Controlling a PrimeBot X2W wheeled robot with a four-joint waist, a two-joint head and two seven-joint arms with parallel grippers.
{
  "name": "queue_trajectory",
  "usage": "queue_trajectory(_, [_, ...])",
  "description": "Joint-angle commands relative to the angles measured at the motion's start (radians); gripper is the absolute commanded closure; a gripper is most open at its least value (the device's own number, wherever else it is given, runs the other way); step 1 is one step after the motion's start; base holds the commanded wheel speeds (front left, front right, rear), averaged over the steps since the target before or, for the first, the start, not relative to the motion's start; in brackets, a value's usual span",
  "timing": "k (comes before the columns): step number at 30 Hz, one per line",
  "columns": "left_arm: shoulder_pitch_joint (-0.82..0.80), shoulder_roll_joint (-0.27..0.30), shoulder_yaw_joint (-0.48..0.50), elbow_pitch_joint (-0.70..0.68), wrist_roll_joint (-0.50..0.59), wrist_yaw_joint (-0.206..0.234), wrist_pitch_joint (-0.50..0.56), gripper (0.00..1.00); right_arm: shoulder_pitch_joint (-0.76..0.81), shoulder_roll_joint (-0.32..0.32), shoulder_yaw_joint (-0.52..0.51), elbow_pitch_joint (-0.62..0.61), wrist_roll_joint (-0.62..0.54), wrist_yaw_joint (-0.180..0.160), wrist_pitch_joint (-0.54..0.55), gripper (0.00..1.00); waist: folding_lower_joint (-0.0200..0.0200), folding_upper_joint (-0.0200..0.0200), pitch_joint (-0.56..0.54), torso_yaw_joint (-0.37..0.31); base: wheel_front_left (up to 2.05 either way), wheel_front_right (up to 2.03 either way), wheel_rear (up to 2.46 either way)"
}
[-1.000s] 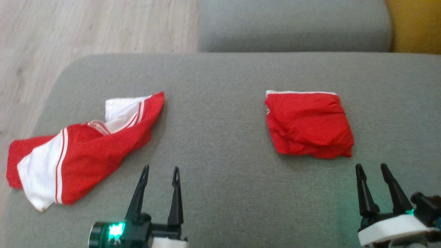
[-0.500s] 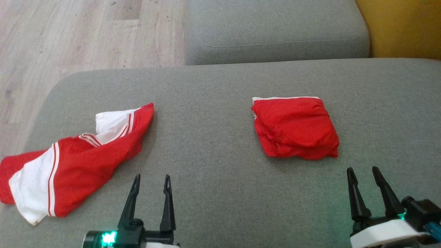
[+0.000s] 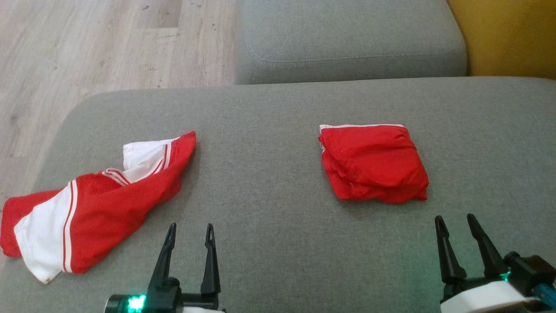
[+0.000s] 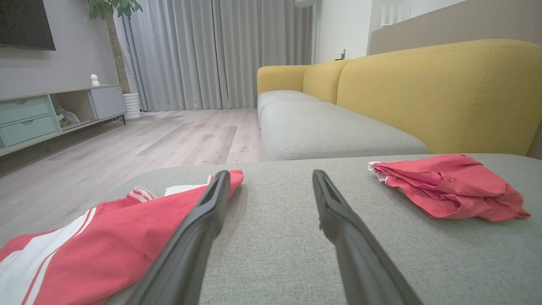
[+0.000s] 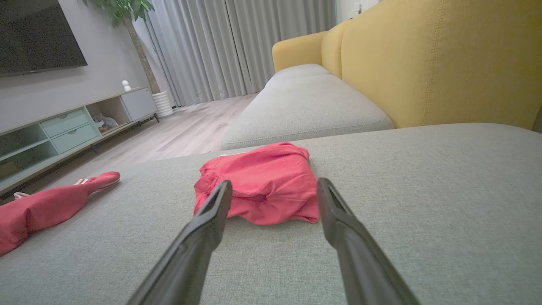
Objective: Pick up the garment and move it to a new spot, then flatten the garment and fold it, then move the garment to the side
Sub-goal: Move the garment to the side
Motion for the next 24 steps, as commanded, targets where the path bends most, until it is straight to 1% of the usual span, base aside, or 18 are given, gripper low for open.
queue_trajectory(1, [-0.021, -0.006, 0.037, -0.025, -0.004, 0.001, -0.004, 0.00, -0.025, -0.022, 0.025, -0.029, 0.005, -0.001, -0.013, 0.00, 0.0000, 0.0000, 0.001, 0.001, 0.00, 0.00, 0.00])
queue_trajectory(5, [-0.019, -0.006, 0.037, -0.032, -0.006, 0.005, -0.004, 0.00, -0.027, -0.028, 0.032, -0.020, 0.016, -0.001, -0.013, 0.00, 0.0000, 0.0000, 0.009, 0.001, 0.00, 0.00, 0.00])
queue_trajectory(9, [-0.025, -0.006, 0.033, -0.046, -0.003, 0.005, -0.004, 0.00, -0.072, -0.050, 0.048, 0.008, 0.066, -0.001, -0.014, 0.00, 0.0000, 0.0000, 0.041, 0.001, 0.00, 0.00, 0.00])
queue_trajectory(12, [-0.045, -0.006, 0.027, -0.058, 0.000, 0.005, -0.004, 0.00, -0.157, -0.100, 0.073, 0.029, 0.100, -0.001, -0.014, 0.00, 0.0000, 0.0000, 0.096, 0.002, 0.00, 0.00, 0.00])
queue_trajectory(15, [-0.080, -0.006, 0.015, -0.062, 0.004, 0.002, -0.004, 0.00, -0.270, -0.162, 0.104, 0.080, 0.159, -0.001, -0.004, 0.00, 0.0000, 0.0000, 0.161, 0.008, 0.00, 0.00, 0.00])
queue_trajectory(16, [-0.093, -0.006, 0.009, -0.064, 0.005, 0.001, -0.004, 0.00, -0.307, -0.184, 0.115, 0.102, 0.188, -0.001, 0.014, 0.00, 0.0000, 0.0000, 0.183, 0.013, 0.00, 0.00, 0.00])
queue_trajectory(18, [-0.121, -0.006, -0.003, -0.063, 0.006, 0.001, -0.004, 0.00, -0.374, -0.227, 0.150, 0.143, 0.264, -0.001, 0.090, 0.00, 0.0000, 0.0000, 0.217, 0.025, 0.00, 0.00, 0.00])
queue_trajectory(19, [-0.121, -0.006, -0.003, -0.063, 0.006, 0.001, -0.004, 0.00, -0.374, -0.227, 0.150, 0.143, 0.264, -0.001, 0.090, 0.00, 0.0000, 0.0000, 0.217, 0.025, 0.00, 0.00, 0.00])
queue_trajectory(24, [-0.172, -0.006, -0.038, -0.056, -0.002, 0.008, -0.004, 0.00, -0.494, -0.336, 0.227, 0.202, 0.441, -0.001, 0.271, 0.00, 0.0000, 0.0000, 0.281, 0.053, 0.00, 0.00, 0.00])
